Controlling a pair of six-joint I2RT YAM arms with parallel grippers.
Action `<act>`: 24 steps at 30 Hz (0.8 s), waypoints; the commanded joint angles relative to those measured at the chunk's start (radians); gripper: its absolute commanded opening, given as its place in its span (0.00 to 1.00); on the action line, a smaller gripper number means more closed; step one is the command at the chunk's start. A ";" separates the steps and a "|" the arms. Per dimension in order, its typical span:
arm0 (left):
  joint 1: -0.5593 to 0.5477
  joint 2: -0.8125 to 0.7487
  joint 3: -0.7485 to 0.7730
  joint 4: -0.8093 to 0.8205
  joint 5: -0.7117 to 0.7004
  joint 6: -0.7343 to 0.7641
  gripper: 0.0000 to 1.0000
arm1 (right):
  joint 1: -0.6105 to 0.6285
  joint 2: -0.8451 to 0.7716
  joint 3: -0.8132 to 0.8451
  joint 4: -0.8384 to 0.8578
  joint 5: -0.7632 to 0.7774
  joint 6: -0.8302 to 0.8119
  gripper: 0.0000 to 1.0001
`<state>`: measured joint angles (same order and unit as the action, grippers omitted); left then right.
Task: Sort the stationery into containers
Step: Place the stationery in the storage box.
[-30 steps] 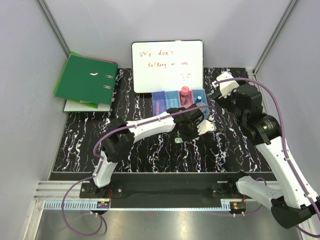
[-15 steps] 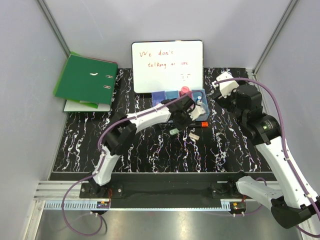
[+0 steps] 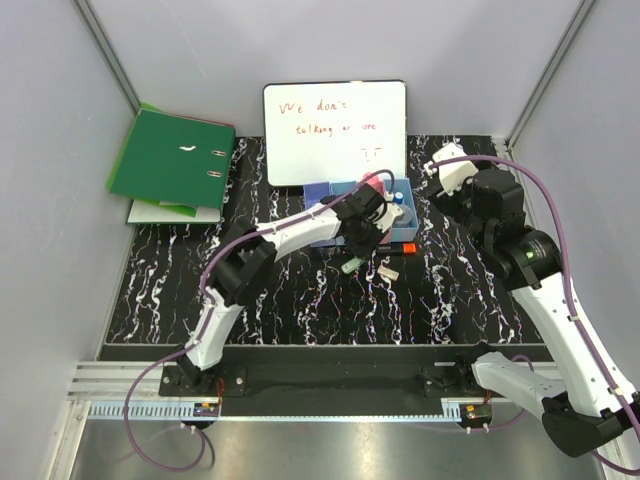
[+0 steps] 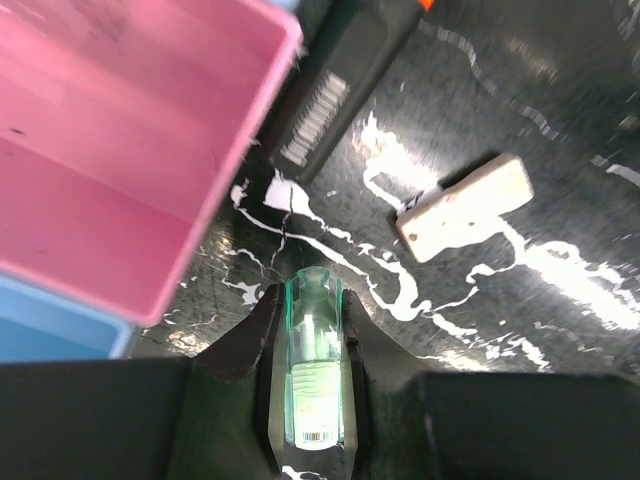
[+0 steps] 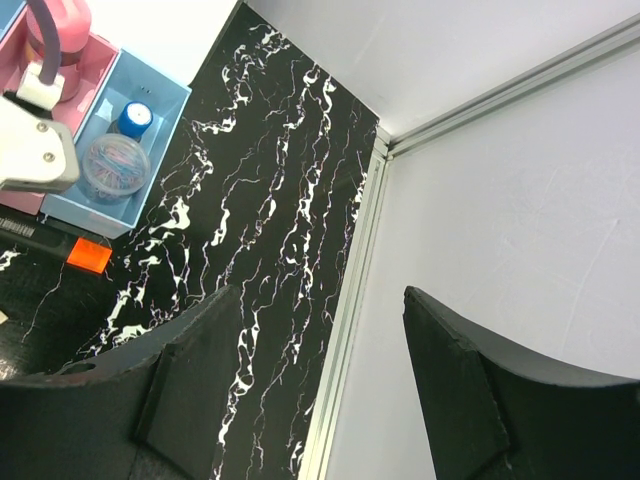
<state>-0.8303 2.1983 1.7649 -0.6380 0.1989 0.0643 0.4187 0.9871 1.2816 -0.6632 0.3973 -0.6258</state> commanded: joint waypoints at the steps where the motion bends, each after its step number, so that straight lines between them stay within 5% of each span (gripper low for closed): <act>1: 0.017 -0.129 0.085 0.037 0.008 -0.061 0.00 | -0.004 -0.002 -0.001 0.047 -0.025 0.000 0.74; 24: 0.258 -0.034 0.229 0.235 0.105 -0.363 0.00 | -0.004 -0.004 -0.018 0.034 0.012 -0.002 0.74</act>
<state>-0.6083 2.1181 1.9453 -0.4839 0.2726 -0.2314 0.4187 0.9703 1.2560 -0.6552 0.4030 -0.6273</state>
